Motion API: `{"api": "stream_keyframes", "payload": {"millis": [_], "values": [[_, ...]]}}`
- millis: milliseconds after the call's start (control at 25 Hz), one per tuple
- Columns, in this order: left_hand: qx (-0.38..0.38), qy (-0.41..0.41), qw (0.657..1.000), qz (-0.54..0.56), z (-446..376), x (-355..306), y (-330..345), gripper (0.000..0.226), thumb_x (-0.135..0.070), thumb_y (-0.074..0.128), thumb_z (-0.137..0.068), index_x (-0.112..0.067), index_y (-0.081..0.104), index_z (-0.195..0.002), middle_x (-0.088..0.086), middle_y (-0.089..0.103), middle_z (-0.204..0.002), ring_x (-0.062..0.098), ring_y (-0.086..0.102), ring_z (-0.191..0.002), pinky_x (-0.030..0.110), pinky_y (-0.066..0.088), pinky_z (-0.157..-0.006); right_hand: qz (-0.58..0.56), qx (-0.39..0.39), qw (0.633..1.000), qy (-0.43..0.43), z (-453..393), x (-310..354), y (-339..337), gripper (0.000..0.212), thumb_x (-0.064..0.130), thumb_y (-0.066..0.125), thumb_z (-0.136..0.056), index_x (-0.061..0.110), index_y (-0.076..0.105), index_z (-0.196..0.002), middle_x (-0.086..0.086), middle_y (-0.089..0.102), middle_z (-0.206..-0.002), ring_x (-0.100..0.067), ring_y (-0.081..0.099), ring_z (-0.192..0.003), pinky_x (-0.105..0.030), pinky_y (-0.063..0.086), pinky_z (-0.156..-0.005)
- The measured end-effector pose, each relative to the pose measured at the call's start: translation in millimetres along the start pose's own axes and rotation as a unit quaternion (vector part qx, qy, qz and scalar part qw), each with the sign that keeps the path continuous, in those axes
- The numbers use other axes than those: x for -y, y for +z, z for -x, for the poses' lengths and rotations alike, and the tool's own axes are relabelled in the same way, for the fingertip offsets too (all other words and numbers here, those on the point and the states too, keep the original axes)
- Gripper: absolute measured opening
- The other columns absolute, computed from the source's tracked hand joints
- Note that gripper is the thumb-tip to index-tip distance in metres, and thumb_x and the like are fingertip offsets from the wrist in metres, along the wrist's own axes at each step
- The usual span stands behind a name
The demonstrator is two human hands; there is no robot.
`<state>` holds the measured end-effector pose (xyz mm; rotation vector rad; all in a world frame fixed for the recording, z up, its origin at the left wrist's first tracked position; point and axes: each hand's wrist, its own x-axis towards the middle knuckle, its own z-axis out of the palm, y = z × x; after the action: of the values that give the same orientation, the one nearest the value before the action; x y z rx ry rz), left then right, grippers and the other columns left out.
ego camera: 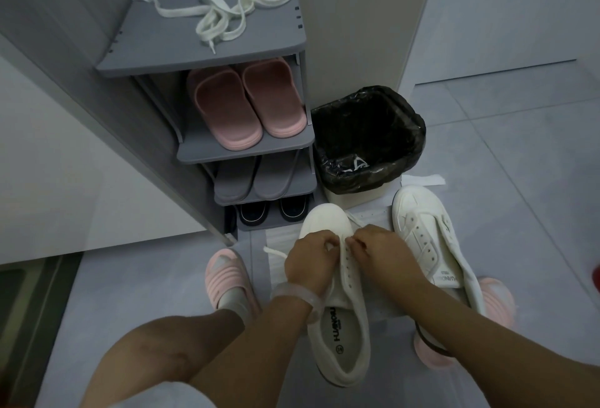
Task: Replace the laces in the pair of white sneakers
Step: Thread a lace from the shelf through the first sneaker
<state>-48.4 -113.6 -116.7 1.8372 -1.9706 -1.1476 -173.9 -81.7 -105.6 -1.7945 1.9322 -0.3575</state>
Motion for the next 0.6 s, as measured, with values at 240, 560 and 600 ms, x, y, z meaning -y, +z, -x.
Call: {"api": "stream_keyframes", "payload": {"millis": [240, 560, 600], "values": [[0.002, 0.022, 0.999, -0.035, -2.7, -3.6, -3.0, 0.023, -0.018, 0.047, -0.090, -0.020, 0.067, -0.100, 0.001, 0.067, -0.106, 0.020, 0.058, -0.102, 0.027, 0.042, -0.079, -0.016, 0.134, 0.991, -0.013, 7.4, 0.7, -12.6, 0.050, 0.038, 0.040, -0.096, 0.017, 0.036, -0.142, -0.010, 0.035, -0.146, -0.021, 0.032, -0.134, -0.027, 0.025, -0.110], [0.022, 0.132, 0.963, -0.234, -0.4, -12.8, -30.9, 0.026, -0.024, 0.035, -0.097, -0.015, 0.054, -0.113, 0.009, 0.042, -0.121, 0.028, 0.056, -0.098, 0.035, 0.043, -0.079, 0.114, 0.157, 0.981, -0.008, 1.1, 10.6, -7.8, 0.073, 0.054, 0.044, -0.086, 0.025, 0.017, -0.147, 0.006, 0.009, -0.156, -0.015, 0.009, -0.144, -0.045, 0.020, -0.114], [-0.015, 0.134, 0.961, -0.241, -0.7, -15.0, -43.8, 0.024, -0.024, 0.036, -0.097, -0.015, 0.054, -0.110, 0.006, 0.041, -0.118, 0.027, 0.056, -0.094, 0.034, 0.043, -0.075, 0.121, 0.159, 0.980, -0.005, -0.2, 11.6, -7.7, 0.070, 0.052, 0.043, -0.088, 0.024, 0.017, -0.147, 0.006, 0.010, -0.156, -0.015, 0.010, -0.143, -0.045, 0.020, -0.114]]}}
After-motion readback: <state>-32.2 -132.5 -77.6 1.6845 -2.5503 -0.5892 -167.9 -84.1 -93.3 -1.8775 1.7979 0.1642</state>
